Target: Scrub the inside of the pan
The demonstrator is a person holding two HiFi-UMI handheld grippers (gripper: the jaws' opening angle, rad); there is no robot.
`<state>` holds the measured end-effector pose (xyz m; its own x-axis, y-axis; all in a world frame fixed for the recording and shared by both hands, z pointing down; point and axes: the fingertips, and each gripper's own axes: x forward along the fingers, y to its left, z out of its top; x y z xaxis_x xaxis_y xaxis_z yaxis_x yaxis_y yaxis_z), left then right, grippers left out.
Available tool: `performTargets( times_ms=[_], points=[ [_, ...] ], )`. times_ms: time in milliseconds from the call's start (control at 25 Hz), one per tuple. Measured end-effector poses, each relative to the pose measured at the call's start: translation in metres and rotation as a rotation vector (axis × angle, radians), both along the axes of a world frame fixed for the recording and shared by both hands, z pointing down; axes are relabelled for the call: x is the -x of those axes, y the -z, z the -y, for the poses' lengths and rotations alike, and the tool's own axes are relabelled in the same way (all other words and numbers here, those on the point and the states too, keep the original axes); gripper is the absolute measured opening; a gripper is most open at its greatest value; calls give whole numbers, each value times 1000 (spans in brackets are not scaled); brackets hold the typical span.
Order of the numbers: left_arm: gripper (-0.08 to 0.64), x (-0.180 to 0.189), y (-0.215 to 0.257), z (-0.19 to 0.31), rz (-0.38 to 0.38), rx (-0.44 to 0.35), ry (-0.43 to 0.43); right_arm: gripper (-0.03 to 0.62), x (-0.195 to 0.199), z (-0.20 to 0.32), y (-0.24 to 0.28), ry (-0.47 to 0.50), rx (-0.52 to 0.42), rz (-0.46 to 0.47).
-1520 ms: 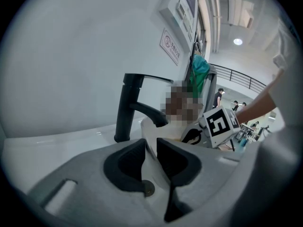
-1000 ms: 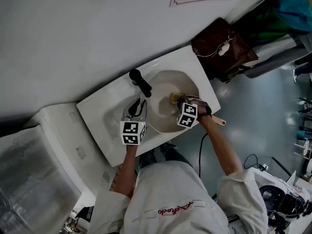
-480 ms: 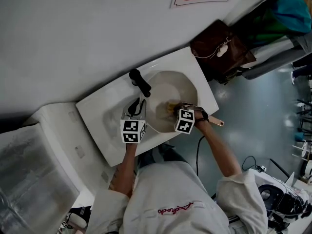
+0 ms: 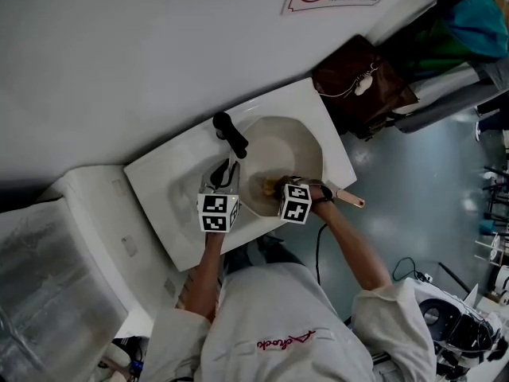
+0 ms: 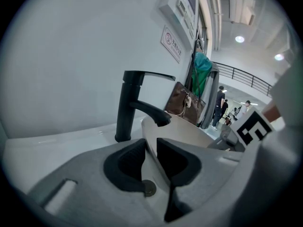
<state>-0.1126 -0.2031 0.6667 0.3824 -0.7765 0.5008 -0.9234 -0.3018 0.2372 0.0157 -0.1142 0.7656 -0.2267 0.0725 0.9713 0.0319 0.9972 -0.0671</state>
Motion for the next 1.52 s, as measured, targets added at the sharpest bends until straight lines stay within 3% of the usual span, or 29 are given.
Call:
performTargets(
  times_ms=[520, 1520],
  points=[
    [78, -1, 0, 0, -4, 6, 5, 57, 42, -8, 8, 31, 15, 67],
    [80, -1, 0, 0, 3, 17, -10, 57, 81, 70, 20, -69, -129, 118]
  ],
)
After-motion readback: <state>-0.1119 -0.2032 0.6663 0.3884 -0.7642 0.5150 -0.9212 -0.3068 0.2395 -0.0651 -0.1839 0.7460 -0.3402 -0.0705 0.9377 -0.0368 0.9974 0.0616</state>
